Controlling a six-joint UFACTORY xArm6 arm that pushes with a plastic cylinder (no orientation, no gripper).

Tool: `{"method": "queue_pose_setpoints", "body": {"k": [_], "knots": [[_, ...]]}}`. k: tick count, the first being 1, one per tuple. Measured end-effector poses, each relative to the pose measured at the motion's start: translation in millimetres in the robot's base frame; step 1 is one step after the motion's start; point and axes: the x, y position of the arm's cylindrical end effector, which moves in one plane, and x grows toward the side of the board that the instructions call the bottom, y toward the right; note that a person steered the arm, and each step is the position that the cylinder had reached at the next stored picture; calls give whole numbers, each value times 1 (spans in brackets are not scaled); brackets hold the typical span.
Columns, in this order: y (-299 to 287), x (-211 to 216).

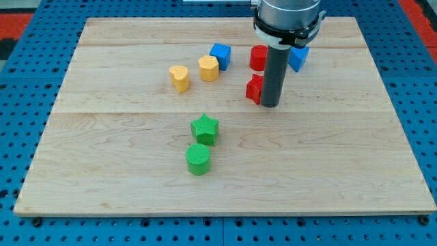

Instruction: Move the yellow heart below the yellow hexagon

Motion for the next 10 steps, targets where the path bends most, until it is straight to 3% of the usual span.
{"method": "queue_pose_setpoints", "body": {"k": [2,3,4,5,6,8,9,10], "knots": [[-40,-20],[-112,17],[-207,10],[-230,-58],[-242,-74],[-166,-37],[-209,-37],[-208,-66]]}}
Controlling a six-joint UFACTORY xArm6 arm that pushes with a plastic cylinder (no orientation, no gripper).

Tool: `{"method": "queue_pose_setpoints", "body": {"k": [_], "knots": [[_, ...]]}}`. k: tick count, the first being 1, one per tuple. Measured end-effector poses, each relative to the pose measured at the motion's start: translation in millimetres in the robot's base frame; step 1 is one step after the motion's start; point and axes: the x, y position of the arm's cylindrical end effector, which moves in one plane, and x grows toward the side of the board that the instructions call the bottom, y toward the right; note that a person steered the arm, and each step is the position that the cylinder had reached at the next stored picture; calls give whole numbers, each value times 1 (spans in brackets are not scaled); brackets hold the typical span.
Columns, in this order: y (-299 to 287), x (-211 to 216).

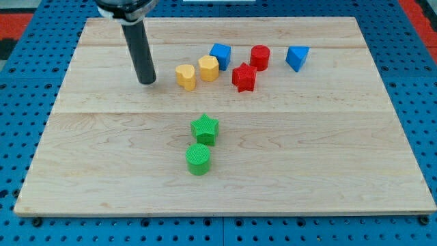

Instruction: Move the yellow heart below the yellow hexagon

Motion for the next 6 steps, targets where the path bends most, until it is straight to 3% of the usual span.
{"method": "queue_pose_setpoints", "body": {"k": [1,2,3,4,5,6], "knots": [[40,-13],[86,17],[45,35],[10,120],[43,151],[105,148]]}}
